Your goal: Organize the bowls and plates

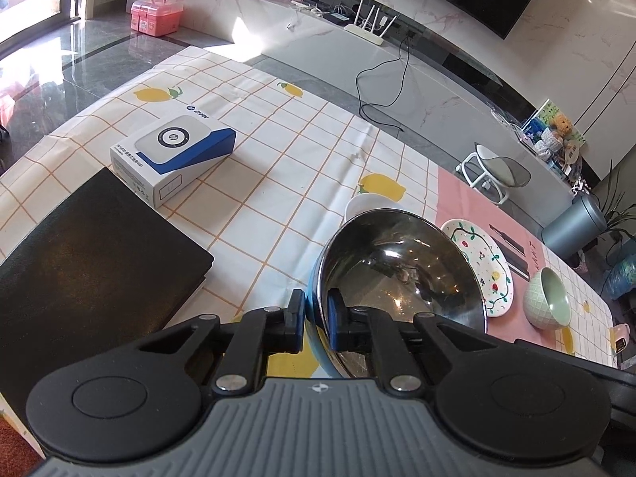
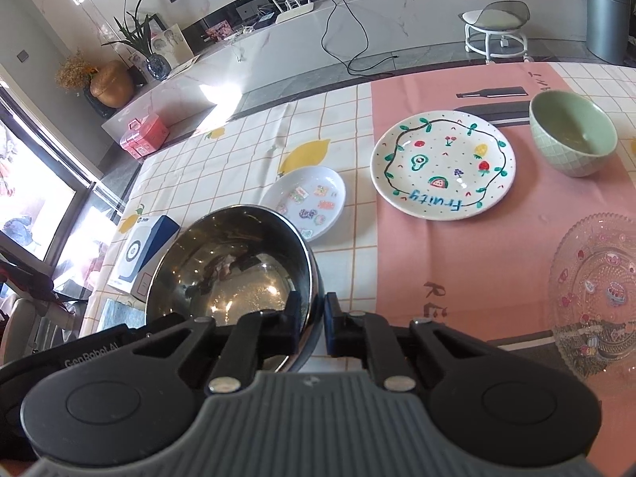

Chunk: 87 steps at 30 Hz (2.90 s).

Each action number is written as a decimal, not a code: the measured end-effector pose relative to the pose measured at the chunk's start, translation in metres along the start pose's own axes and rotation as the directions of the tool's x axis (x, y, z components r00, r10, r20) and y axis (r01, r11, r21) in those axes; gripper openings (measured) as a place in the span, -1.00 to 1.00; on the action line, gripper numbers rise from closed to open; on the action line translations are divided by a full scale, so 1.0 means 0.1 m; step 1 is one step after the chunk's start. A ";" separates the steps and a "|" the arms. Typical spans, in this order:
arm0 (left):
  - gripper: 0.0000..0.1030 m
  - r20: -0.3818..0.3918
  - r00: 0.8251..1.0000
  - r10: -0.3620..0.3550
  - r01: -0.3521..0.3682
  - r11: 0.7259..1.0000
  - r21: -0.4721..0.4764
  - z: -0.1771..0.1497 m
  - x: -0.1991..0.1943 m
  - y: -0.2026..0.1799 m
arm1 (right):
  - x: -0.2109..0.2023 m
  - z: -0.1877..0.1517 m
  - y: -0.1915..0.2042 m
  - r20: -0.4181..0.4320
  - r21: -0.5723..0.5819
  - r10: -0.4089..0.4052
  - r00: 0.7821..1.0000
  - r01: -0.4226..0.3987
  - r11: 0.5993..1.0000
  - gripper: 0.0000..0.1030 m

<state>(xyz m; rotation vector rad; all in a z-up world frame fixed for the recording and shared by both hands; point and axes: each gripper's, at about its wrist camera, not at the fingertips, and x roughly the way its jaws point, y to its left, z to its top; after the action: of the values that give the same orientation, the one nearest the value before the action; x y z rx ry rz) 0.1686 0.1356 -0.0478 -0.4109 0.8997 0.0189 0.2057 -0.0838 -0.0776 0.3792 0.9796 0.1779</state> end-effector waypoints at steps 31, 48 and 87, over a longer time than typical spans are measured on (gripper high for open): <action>-0.74 0.034 0.995 -0.094 0.089 0.990 0.110 -0.73 -0.99 -0.43 | -1.46 -0.62 -0.41 0.141 0.030 0.063 0.988 -0.068 0.997 -0.81; -0.72 -0.057 0.994 -0.088 0.095 0.988 0.118 -1.09 -0.91 -0.41 | -1.54 -0.91 -0.65 0.131 0.061 0.026 0.991 -0.035 0.998 -0.82; 0.33 -0.053 0.999 0.011 -0.007 0.997 0.077 -1.08 -0.80 -0.10 | -1.12 -0.99 -0.48 0.052 0.004 0.004 0.999 -0.004 1.000 -0.08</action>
<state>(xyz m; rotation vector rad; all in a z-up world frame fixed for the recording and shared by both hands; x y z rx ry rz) 0.0386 0.1006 -0.0420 -0.3367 0.9518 -0.0185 0.0604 -0.1404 -0.0594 0.3878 0.9280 0.1688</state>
